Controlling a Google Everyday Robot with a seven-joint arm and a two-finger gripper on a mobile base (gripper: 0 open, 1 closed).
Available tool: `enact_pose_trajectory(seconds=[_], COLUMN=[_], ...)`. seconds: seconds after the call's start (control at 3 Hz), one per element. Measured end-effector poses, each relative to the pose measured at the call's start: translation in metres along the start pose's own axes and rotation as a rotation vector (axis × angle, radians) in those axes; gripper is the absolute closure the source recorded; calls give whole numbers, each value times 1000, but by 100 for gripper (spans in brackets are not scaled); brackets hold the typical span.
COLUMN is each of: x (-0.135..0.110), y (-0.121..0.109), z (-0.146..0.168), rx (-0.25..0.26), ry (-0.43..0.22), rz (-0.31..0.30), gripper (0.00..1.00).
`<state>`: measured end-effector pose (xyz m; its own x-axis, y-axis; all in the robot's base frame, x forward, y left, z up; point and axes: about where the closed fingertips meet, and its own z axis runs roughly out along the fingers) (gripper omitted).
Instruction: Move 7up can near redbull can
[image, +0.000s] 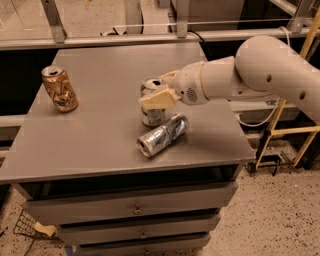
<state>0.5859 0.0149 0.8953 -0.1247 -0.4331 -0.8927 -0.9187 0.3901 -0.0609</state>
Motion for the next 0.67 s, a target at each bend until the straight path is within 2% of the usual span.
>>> enact_pose_trajectory(seconds=[0.33, 0.67], x=[10, 8], y=[-1, -1], z=[-5, -6], rx=[26, 26], ry=[-12, -12], rz=[21, 21], gripper=[98, 77])
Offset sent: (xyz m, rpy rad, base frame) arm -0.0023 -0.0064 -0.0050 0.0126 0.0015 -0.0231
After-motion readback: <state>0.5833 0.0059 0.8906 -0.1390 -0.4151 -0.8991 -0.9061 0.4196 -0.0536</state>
